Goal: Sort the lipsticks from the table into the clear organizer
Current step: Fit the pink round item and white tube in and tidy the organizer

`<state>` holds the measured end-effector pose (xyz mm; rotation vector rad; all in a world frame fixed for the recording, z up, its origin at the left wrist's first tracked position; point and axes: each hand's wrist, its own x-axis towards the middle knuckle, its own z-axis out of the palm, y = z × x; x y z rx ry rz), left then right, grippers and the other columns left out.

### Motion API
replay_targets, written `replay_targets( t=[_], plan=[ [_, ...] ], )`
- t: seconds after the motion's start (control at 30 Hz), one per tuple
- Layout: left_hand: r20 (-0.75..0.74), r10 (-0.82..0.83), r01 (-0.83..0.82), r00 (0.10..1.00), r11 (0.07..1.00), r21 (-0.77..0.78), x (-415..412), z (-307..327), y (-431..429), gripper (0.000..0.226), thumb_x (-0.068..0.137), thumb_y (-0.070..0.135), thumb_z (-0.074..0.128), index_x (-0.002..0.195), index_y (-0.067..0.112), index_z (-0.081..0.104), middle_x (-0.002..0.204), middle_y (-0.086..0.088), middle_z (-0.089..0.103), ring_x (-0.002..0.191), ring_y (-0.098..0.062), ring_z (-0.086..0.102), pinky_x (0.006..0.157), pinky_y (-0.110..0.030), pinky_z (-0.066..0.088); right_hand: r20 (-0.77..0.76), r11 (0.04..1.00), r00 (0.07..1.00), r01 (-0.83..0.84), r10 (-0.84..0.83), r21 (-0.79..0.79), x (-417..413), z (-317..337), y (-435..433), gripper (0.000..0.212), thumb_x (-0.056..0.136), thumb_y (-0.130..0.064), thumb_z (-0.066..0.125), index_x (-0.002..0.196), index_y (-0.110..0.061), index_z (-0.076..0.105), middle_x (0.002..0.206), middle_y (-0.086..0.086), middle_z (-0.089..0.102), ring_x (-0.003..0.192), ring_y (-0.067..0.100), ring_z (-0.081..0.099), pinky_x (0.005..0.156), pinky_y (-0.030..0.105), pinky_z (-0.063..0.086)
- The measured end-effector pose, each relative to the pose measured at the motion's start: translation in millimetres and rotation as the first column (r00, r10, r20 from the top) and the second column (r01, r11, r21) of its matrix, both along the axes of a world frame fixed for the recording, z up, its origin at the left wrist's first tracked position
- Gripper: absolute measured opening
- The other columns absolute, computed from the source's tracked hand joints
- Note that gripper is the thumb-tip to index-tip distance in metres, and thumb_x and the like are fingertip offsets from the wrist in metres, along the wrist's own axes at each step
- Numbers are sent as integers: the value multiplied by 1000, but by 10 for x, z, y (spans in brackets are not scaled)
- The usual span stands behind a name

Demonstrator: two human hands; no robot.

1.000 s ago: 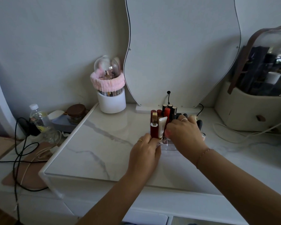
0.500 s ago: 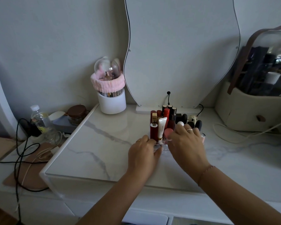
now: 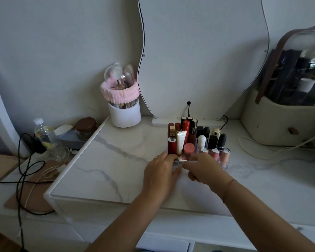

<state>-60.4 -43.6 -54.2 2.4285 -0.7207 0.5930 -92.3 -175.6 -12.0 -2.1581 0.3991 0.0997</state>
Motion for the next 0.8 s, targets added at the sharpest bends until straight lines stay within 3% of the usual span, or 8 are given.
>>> replay_targets(
  t=[0.07,0.2,0.5,0.6,0.73,0.8],
  plan=[
    [-1,-3,3,1000,1000,-5,-2,-2,-4,29,80,28,68,108,20,65,94,-1,66,87,-22,63,63,-24,38,-44,980,999,35,-27,195,-17,49,-22,16,86,-15,54,87,0,61,46,3,54,31,8,38,36,16,29],
    [8,-6,6,1000,1000,-16,-9,8,-14,29,79,29,69,106,18,66,93,-2,67,86,-21,63,63,-22,36,-78,878,996,83,-53,472,-94,112,-18,14,87,-14,54,74,-9,57,49,5,56,35,10,39,42,17,30],
    [36,26,-26,999,1000,-3,-15,43,-34,22,78,28,71,95,15,69,83,-4,68,74,-23,65,57,-24,39,-135,667,990,122,-32,735,-100,215,-41,5,89,-12,51,86,-9,54,56,6,56,39,11,45,39,19,32],
    [46,21,-21,999,1000,-4,-13,41,-37,21,80,28,69,96,16,68,85,-4,69,76,-21,66,58,-25,44,-172,536,985,149,-7,831,-70,244,-73,5,88,-11,50,89,-7,52,57,6,56,39,10,46,38,18,34],
    [42,10,-10,999,1000,13,-11,41,-43,21,82,28,67,100,17,67,90,-4,70,80,-22,65,62,-30,50,-193,320,981,187,-12,929,-45,287,-102,21,80,-8,52,100,-3,52,60,7,57,42,11,48,38,18,37],
    [50,15,-16,999,999,29,-9,43,-46,21,81,27,68,100,17,68,90,-4,70,79,-22,66,62,-31,51,-201,268,979,200,-21,943,-30,283,-112,29,76,-7,53,105,-2,52,62,9,59,42,12,49,38,18,39]
  ],
)
